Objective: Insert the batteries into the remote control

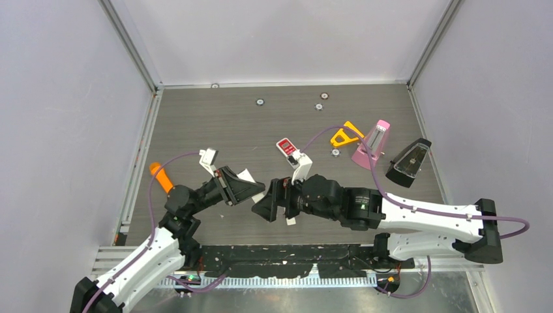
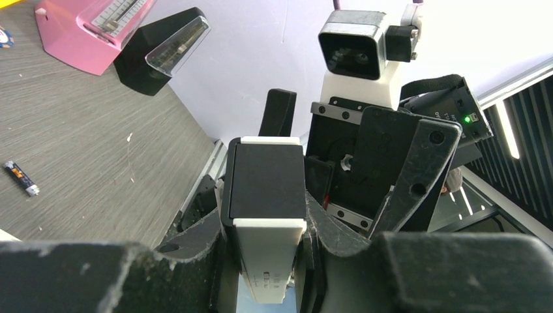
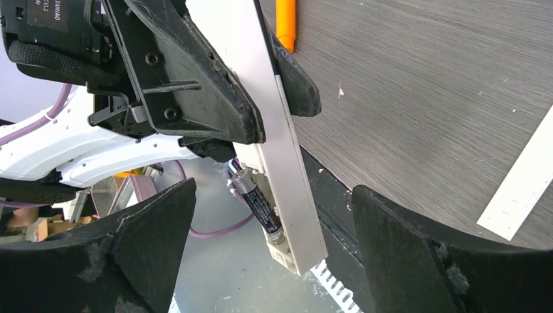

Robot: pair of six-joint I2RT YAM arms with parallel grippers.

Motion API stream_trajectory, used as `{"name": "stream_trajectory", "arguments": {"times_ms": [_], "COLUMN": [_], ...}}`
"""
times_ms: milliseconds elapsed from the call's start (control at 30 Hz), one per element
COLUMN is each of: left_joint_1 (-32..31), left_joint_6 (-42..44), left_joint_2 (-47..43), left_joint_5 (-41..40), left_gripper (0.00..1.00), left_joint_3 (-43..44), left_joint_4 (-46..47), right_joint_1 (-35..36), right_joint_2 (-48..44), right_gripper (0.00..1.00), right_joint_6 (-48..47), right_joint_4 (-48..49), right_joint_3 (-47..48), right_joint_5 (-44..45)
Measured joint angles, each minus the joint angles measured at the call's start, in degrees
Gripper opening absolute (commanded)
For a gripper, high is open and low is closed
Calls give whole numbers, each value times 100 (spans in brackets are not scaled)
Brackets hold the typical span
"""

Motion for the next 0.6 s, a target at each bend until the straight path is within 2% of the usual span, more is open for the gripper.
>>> {"name": "stream_trajectory", "arguments": {"times_ms": [300, 600], "left_joint_1": [0, 0], "left_joint_6": [105, 151], "left_joint_2": [-87, -87], "left_joint_5": [114, 153], "left_gripper": [0, 0], "left_joint_3": [0, 0], "left_joint_4": [4, 7], "right_joint_1": [-140, -330], "right_joint_2": [70, 46], "right_gripper": [87, 77], "right_joint_6": [181, 466], "right_joint_4": [542, 946], "right_joint_3": [-367, -619], "right_joint_5": [-223, -496]}}
